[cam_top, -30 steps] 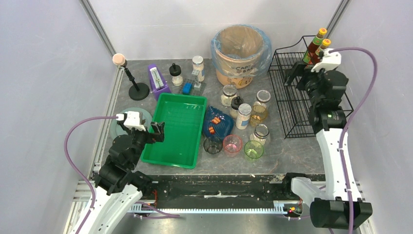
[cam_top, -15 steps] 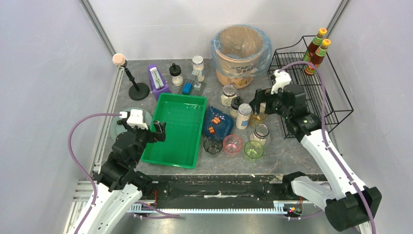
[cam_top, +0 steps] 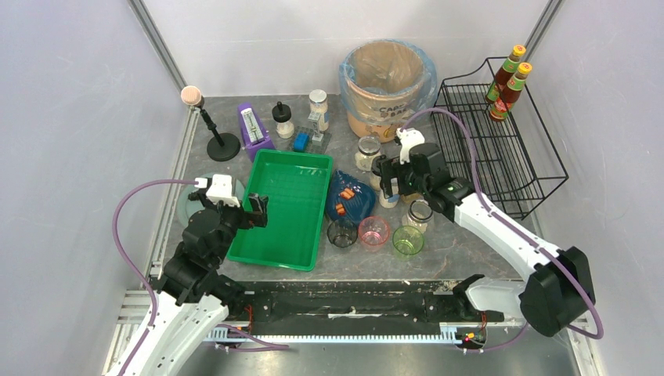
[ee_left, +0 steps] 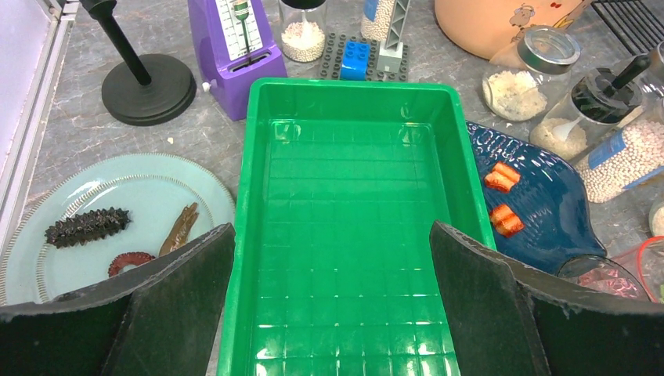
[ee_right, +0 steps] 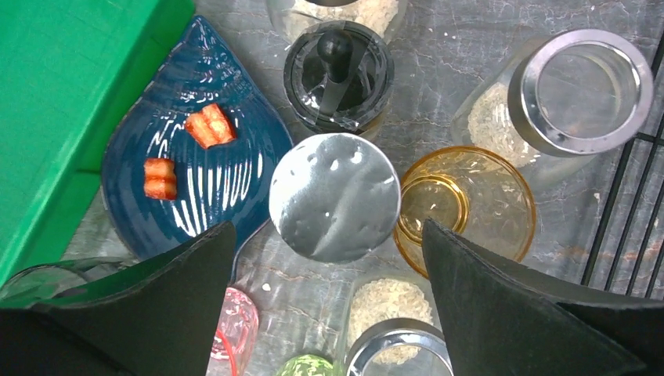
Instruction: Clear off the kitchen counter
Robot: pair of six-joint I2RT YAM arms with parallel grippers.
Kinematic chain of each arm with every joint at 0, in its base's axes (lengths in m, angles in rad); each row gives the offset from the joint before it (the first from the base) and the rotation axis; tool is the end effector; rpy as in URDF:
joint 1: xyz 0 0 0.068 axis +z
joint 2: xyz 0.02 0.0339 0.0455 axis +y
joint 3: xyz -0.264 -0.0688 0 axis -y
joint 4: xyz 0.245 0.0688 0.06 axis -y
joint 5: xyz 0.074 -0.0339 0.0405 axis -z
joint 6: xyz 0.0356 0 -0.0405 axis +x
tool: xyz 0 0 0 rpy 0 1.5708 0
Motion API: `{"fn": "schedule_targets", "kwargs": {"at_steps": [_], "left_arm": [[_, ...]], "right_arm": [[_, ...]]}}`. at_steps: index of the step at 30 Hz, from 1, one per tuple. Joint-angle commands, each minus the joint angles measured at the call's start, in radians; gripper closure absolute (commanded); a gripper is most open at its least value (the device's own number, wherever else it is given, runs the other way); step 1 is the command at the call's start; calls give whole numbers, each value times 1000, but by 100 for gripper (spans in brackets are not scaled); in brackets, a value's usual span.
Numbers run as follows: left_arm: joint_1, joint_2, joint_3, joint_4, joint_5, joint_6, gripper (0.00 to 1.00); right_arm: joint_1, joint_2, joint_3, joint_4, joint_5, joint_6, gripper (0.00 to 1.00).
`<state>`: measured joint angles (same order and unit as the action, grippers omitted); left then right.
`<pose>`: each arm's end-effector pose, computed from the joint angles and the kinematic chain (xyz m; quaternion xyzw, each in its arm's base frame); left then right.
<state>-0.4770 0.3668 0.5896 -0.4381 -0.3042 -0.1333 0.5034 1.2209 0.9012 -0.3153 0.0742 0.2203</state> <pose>0.0979 -0.0386 0.2978 0.0381 0.7749 -0.0736 0.6266 0.2370 0.1275 0.2765 -0.1093 0.8853 0.1286 0.4332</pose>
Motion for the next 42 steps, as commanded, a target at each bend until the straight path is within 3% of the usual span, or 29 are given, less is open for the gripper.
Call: {"fn": "schedule_targets", "kwargs": {"at_steps": [1, 10, 17, 22, 29, 37, 42], "left_arm": [[6, 9, 15, 38, 17, -29, 0], [6, 17, 14, 35, 12, -26, 0], [6, 20, 14, 35, 7, -24, 0], [6, 20, 14, 35, 4, -23, 0], [6, 20, 13, 33, 0, -22, 0], [6, 9, 12, 33, 0, -22, 0], [6, -1, 10, 35, 0, -21, 0]], "right_arm": [[30, 41, -12, 77, 61, -25, 11], [55, 102, -26, 137, 96, -54, 25], [57, 96, -2, 114, 67, -49, 66], [56, 46, 56, 60, 42, -37, 82], [55, -16, 203, -43, 39, -35, 87], [29, -32, 474, -214, 141, -39, 93], [-48, -13, 652, -306, 227, -43, 96]]}}
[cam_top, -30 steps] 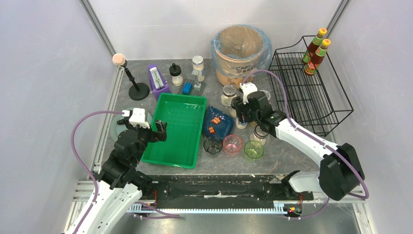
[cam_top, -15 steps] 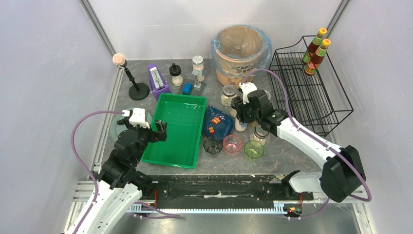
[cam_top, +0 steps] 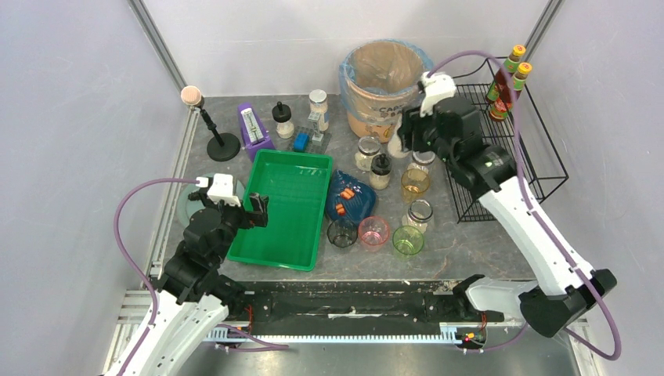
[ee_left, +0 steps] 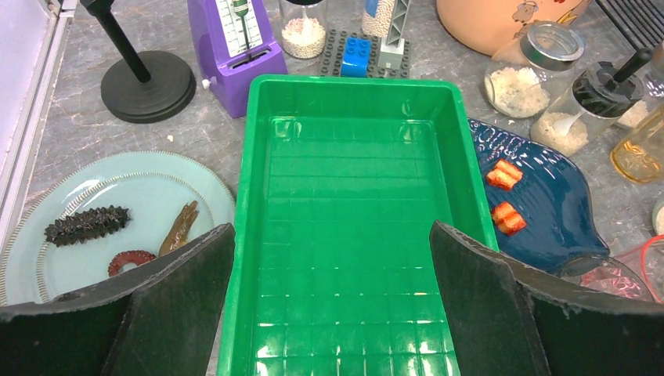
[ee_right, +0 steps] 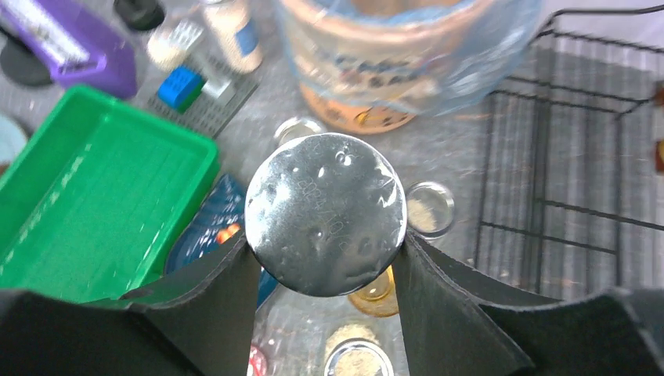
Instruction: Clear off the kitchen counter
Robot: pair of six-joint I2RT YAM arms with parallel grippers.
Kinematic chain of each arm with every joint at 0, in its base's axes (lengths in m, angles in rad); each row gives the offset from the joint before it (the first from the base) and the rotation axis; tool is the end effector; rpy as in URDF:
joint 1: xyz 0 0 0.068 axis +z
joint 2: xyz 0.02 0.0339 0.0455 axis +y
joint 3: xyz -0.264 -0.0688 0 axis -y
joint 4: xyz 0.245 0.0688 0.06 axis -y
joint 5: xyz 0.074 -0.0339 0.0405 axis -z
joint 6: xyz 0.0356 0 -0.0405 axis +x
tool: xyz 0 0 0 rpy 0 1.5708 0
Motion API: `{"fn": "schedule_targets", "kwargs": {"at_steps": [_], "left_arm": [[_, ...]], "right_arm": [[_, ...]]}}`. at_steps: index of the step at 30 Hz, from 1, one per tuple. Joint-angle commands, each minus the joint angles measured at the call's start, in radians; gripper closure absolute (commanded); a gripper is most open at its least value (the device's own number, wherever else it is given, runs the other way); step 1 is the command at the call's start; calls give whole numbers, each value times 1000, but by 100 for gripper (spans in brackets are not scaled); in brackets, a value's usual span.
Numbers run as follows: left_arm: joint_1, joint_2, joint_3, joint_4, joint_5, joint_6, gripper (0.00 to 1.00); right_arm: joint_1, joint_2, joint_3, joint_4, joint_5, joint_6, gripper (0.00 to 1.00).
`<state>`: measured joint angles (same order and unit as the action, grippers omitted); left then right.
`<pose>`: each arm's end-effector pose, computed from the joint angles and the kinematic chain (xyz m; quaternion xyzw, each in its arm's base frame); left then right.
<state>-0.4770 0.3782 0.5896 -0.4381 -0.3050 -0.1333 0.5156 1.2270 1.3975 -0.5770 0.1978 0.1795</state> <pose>0.0998 -0.0395 0.2968 0.0391 0.7782 -0.0715 0.6226 0.2317 0.1232 0.4197 -0.0855 0.8286 0.1088 0.5425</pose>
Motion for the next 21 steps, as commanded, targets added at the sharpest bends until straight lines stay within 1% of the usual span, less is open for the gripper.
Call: {"fn": "schedule_targets", "kwargs": {"at_steps": [1, 5, 14, 18, 21], "left_arm": [[6, -15, 10, 35, 1, -21, 0], [5, -23, 6, 38, 1, -22, 0], [-9, -39, 2, 41, -7, -19, 0], [-20, -47, -1, 42, -17, -15, 0], [-23, -51, -3, 44, -23, -13, 0]], "right_arm": [[-83, -13, 183, -53, 118, -6, 97], [-184, 14, 285, -86, 175, -17, 99], [-373, 83, 390, -59, 359, -54, 100], [-471, 119, 413, -22, 384, -62, 100], [-559, 134, 410, 8, 375, -53, 100]]}}
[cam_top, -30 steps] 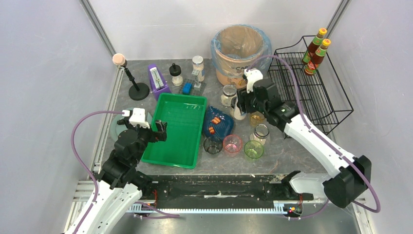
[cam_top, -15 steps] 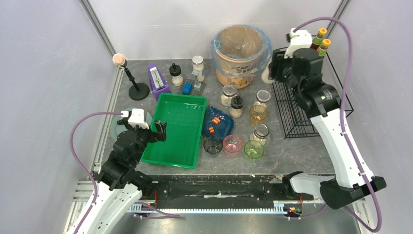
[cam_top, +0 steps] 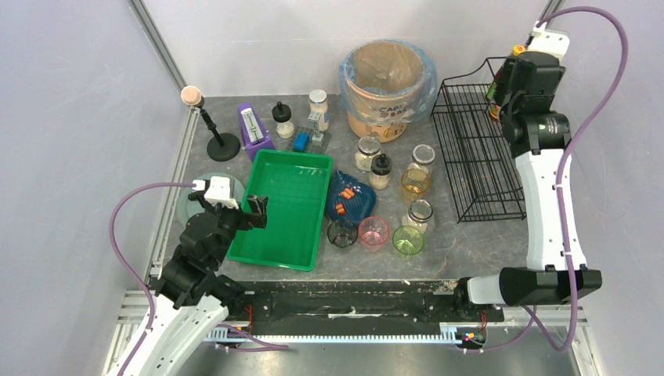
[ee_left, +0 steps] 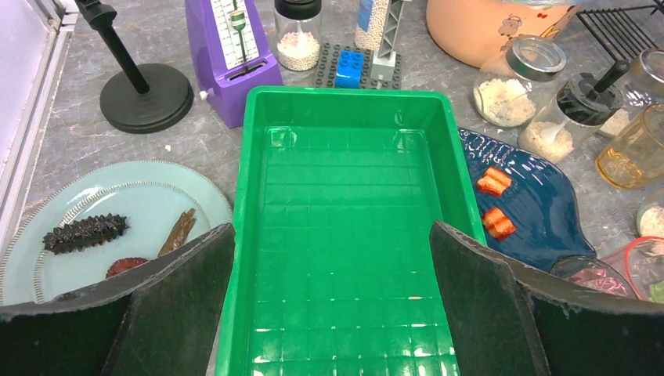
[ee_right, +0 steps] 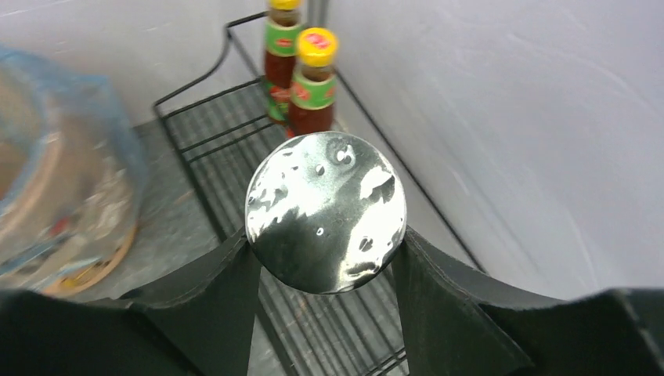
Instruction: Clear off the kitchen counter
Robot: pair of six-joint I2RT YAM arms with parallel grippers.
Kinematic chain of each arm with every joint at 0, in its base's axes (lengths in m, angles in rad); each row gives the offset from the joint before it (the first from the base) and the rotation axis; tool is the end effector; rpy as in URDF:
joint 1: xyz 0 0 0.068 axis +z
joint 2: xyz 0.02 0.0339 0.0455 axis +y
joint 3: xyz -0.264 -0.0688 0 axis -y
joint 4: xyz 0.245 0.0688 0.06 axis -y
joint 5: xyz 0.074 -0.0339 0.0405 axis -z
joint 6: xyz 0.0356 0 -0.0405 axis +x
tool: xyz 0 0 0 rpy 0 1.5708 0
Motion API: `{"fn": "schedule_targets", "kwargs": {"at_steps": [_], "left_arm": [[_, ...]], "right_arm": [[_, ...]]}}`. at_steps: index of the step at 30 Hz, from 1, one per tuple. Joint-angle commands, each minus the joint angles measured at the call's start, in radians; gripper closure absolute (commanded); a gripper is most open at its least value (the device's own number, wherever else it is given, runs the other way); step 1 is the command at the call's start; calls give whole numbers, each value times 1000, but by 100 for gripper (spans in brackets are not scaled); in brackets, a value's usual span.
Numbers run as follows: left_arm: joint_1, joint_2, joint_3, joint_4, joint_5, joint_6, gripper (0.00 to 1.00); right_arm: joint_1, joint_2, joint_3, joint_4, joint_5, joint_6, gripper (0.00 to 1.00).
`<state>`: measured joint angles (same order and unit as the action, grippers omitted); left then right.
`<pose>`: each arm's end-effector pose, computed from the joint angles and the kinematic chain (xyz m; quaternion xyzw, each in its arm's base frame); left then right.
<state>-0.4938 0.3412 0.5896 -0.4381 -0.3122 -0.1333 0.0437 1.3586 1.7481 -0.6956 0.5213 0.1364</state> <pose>0.0931 -0.0377 0.2999 0.0391 0.7669 -0.0801 0.6355 0.2688 -0.0060 0.4885 0.1883 0.7715 -0.1557 0.5875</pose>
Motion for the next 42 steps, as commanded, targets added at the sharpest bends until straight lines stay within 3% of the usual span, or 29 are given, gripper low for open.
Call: {"fn": "schedule_targets", "kwargs": {"at_steps": [1, 11, 24, 34, 38, 42], "left_arm": [[-8, -15, -5, 45, -18, -12, 0], [-25, -16, -11, 51, -21, -4, 0], [-26, -8, -14, 55, -22, -2, 0], [-29, 0, -14, 55, -22, 0, 0], [-31, -1, -14, 56, -18, 1, 0], [-30, 1, -12, 56, -10, 0, 0]], "right_arm": [[-114, 5, 51, 140, 42, -5, 100], [-306, 55, -24, 176, -153, 33, 100], [-338, 53, -192, 228, -292, 47, 100], [-383, 44, -377, 363, -333, 65, 99], [-387, 33, -449, 423, -370, 40, 90], [-386, 30, -467, 416, -378, 34, 68]]}}
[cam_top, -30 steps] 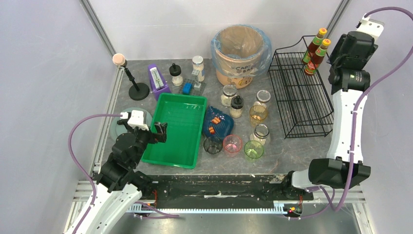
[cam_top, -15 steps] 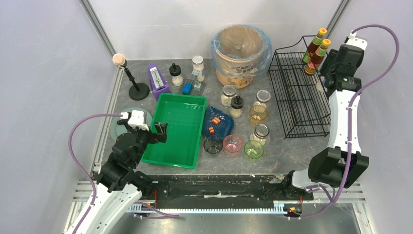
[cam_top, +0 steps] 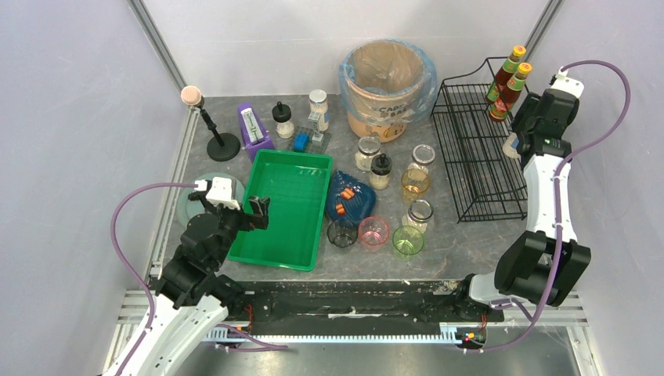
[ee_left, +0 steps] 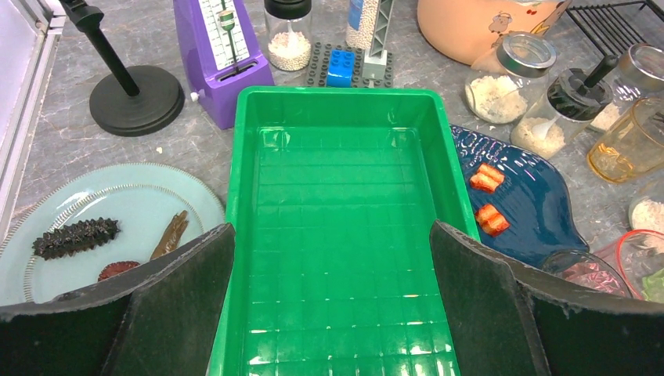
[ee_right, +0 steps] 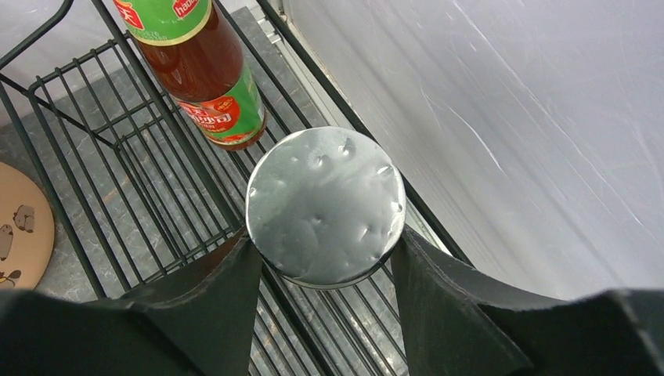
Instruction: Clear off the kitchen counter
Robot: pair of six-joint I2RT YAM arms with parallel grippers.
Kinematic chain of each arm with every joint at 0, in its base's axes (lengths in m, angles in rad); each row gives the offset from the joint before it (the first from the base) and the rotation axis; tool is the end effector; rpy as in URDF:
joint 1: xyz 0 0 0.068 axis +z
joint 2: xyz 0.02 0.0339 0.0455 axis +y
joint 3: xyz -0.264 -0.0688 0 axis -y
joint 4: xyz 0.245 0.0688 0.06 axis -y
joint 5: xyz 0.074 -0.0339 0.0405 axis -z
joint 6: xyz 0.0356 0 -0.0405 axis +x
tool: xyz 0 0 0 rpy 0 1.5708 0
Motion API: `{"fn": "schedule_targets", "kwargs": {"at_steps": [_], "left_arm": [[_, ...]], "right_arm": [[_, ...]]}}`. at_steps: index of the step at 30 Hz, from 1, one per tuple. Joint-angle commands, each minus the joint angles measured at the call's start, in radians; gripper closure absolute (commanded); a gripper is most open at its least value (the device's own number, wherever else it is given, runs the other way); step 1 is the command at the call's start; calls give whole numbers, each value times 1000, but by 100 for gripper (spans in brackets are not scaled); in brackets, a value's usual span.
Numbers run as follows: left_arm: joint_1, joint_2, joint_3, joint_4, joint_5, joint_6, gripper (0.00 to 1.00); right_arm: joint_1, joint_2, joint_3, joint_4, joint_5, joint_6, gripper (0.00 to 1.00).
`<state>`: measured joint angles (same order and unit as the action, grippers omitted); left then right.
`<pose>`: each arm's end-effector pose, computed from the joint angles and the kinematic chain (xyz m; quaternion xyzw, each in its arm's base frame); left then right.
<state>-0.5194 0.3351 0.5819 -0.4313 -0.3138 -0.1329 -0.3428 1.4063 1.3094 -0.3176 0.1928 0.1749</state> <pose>0.0919 -0.0399 0.2986 0.0479 0.7648 -0.0883 0.6364 0.3049 -0.1160 0.3661 0.2642 0.7924 -0.1259 0.5353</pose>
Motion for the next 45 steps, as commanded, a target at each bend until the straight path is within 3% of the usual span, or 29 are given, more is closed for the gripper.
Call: {"fn": "schedule_targets", "kwargs": {"at_steps": [1, 4, 7, 13, 21, 30, 39, 45], "left_arm": [[-4, 9, -3, 49, -6, -2, 0], [-4, 18, 2, 49, 8, -12, 0], [-4, 37, 12, 50, 23, -25, 0], [-4, 115, 64, 37, 20, -49, 0], [-4, 397, 240, 19, 36, -189, 0], [-4, 899, 619, 23, 11, -209, 0], [13, 1369, 1006, 111, -36, -126, 0], [64, 1653, 1287, 100, -41, -96, 0]], "right_arm": [[1, -22, -26, 34, -51, -3, 58], [0, -47, -2, 18, -46, 1, 24], [1, -72, 47, -14, -52, -2, 3], [3, -173, 78, -74, -87, 60, 2], [98, -428, -159, 34, -129, 114, 2], [321, -552, -313, 65, -105, 64, 2], [518, -608, -377, 101, -65, -7, 2], [597, -644, -437, 145, -77, -47, 2]]}}
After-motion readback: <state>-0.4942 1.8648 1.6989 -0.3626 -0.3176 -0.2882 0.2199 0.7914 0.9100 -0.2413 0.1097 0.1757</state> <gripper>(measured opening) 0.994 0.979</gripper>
